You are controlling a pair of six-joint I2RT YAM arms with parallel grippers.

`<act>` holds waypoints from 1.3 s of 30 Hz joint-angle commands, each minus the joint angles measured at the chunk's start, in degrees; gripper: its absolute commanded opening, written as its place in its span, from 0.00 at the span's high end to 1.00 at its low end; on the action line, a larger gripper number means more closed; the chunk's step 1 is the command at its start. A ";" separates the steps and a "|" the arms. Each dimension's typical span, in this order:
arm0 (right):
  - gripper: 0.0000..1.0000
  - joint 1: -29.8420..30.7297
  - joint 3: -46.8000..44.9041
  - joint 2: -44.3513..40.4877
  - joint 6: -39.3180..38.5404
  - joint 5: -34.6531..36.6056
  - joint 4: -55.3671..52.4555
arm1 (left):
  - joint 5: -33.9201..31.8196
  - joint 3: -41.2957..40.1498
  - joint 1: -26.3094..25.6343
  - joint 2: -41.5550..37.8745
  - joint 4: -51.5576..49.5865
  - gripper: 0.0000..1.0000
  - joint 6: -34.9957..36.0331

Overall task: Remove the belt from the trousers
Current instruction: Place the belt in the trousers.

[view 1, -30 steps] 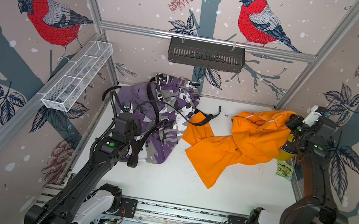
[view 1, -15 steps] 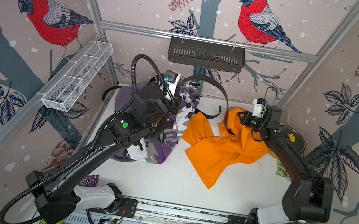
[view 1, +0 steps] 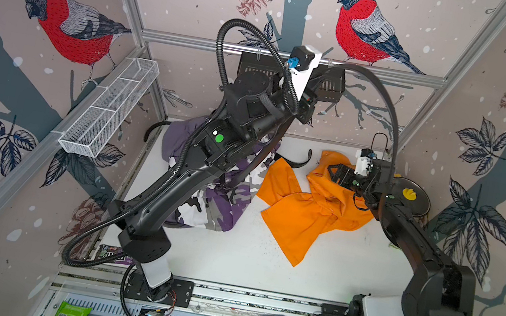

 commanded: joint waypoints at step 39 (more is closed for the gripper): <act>0.08 -14.95 -15.37 -31.42 1.93 15.26 -10.48 | -9.86 2.89 6.33 50.42 -2.81 1.00 -6.32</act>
